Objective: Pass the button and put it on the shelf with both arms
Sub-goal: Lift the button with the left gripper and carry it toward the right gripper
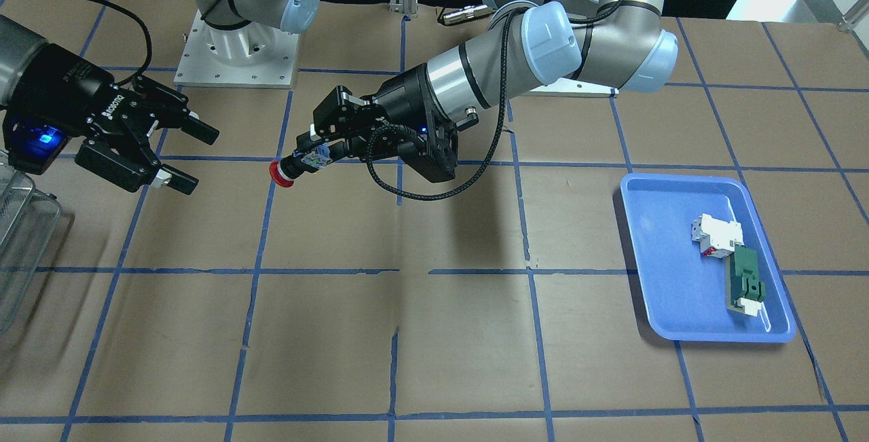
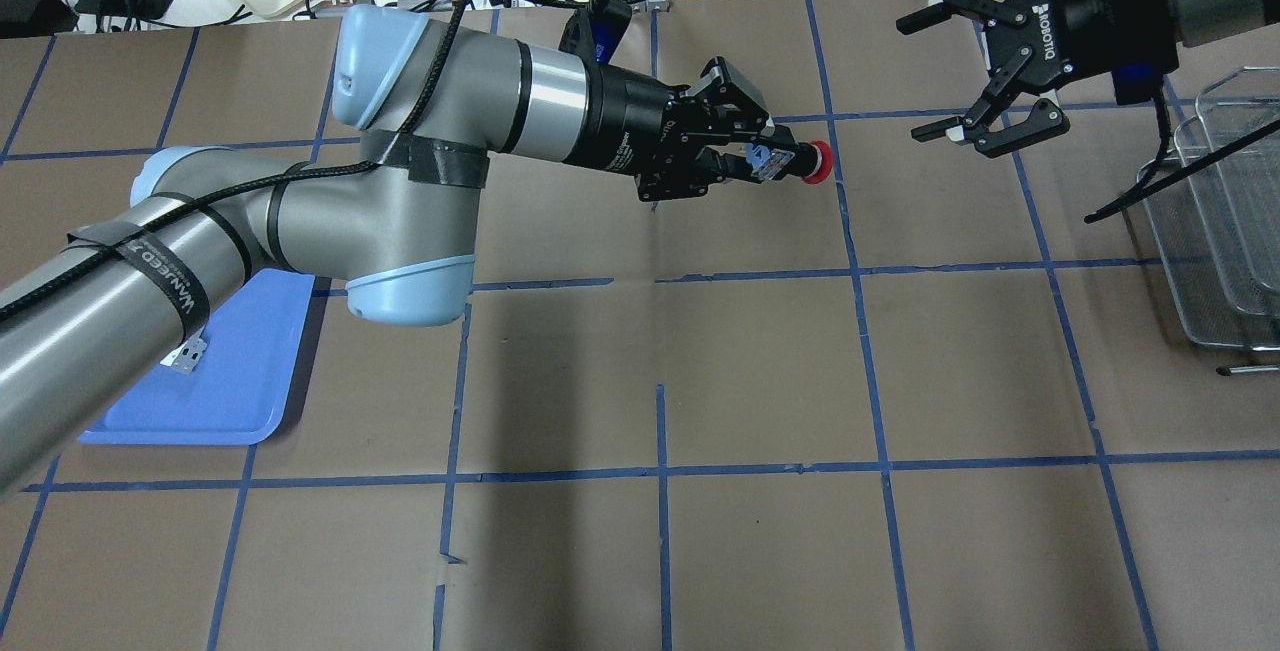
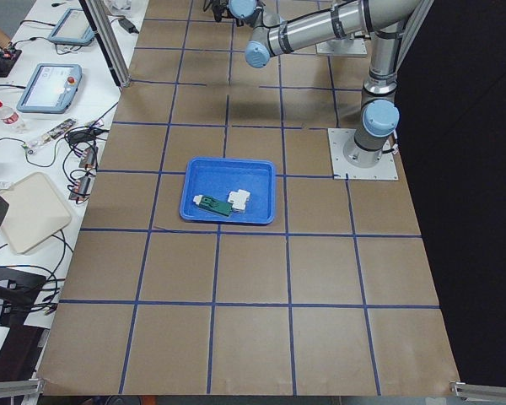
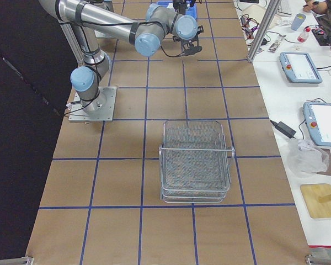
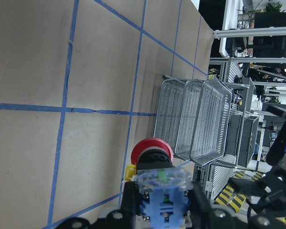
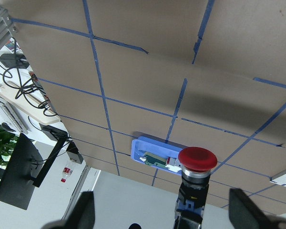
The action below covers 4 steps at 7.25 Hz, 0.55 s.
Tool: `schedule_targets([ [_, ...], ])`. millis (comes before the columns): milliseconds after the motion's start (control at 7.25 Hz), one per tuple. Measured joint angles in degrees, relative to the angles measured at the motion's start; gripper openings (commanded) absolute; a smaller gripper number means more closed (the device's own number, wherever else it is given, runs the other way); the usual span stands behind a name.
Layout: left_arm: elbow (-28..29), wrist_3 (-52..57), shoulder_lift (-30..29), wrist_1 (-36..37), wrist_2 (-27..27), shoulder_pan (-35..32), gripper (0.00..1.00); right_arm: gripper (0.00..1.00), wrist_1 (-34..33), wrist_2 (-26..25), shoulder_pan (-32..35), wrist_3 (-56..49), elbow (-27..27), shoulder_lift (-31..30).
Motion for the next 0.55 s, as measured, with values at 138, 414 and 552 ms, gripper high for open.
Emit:
schedule_targets([
  [138, 0.89, -1.33, -0.01, 0.35, 0.03, -0.24, 0.00, 1.00, 0.16, 0.22, 0.09, 0.03, 0.35, -0.14],
  [414, 2.29, -3.44, 0.09, 0.49, 0.03, -0.43, 0.00, 1.00, 0.87, 0.32, 1.04, 0.66, 1.01, -0.41],
  [552, 2.50, -4.13, 0.39, 0.49, 0.06, -0.61, 0.00, 1.00, 1.04, 0.27, 1.95, 1.88, 1.23, -0.82],
])
